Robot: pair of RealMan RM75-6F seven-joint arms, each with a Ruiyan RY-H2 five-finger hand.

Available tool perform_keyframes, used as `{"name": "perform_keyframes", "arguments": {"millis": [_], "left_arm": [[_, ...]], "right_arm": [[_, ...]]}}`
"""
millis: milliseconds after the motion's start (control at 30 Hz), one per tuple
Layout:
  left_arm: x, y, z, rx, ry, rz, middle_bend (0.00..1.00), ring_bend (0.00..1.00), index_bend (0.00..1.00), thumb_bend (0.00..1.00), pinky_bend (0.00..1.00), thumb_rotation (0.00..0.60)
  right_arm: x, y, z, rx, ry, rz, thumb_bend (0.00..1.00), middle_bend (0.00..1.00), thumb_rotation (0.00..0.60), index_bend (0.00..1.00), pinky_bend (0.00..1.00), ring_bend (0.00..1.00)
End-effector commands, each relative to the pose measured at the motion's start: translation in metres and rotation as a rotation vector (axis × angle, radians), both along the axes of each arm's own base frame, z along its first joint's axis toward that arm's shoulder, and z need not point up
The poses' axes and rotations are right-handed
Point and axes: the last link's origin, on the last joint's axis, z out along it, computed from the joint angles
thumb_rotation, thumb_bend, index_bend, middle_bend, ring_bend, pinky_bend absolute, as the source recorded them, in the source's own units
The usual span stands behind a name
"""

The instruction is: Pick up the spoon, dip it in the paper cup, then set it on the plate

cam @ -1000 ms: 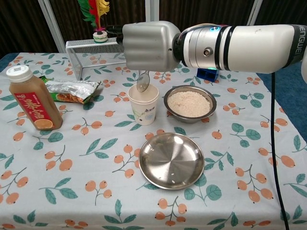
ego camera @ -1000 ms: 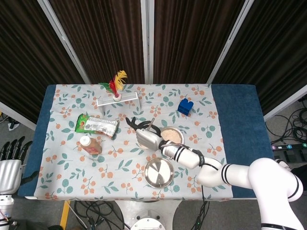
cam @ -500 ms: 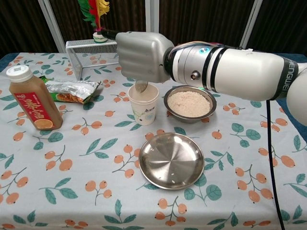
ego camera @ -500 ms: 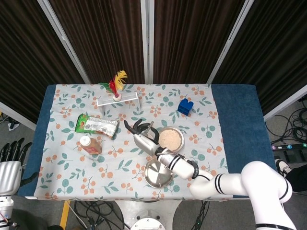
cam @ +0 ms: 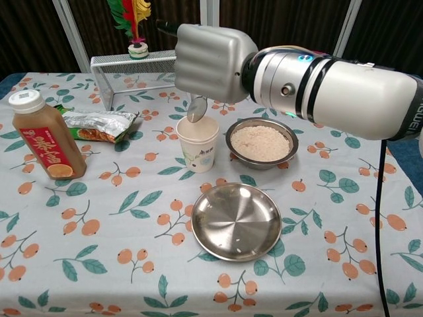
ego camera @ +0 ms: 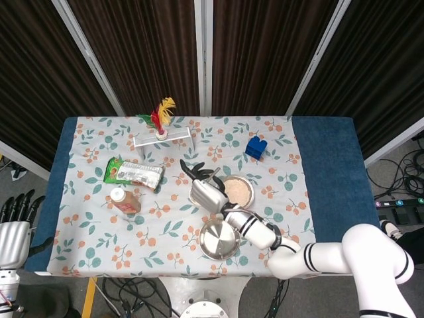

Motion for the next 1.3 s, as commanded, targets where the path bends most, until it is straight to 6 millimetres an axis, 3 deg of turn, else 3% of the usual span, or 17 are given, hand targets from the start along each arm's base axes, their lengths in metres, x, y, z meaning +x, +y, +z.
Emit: {"name": "perform_keyframes", "arguments": {"millis": [33, 367, 567, 833, 1300], "left_arm": [[0.000, 0.000, 0.000, -0.001, 0.003, 0.000, 0.14, 0.07, 0.19, 0.03, 0.07, 0.600], [0.003, 0.002, 0.000, -0.008, 0.008, -0.011, 0.14, 0.07, 0.19, 0.03, 0.07, 0.600], [0.006, 0.003, -0.001, -0.014, 0.012, -0.012, 0.14, 0.07, 0.19, 0.03, 0.07, 0.600], [0.012, 0.006, -0.002, -0.017, 0.009, -0.021, 0.14, 0.07, 0.19, 0.03, 0.07, 0.600], [0.009, 0.001, -0.003, -0.014, -0.002, -0.013, 0.14, 0.07, 0.19, 0.03, 0.07, 0.600]], "right_arm": [[-0.014, -0.006, 0.020, 0.054, -0.176, -0.077, 0.33, 0.67, 0.600, 0.73, 0.00, 0.35], [-0.057, 0.006, 0.046, 0.207, -0.439, -0.301, 0.33, 0.66, 0.600, 0.71, 0.00, 0.35], [-0.086, 0.033, 0.050, 0.364, -0.581, -0.490, 0.33, 0.66, 0.600, 0.71, 0.00, 0.34], [-0.102, 0.075, 0.033, 0.539, -0.607, -0.565, 0.33, 0.64, 0.600, 0.69, 0.00, 0.30], [-0.108, 0.085, -0.006, 0.561, -0.586, -0.611, 0.32, 0.58, 0.600, 0.61, 0.00, 0.25]]}}
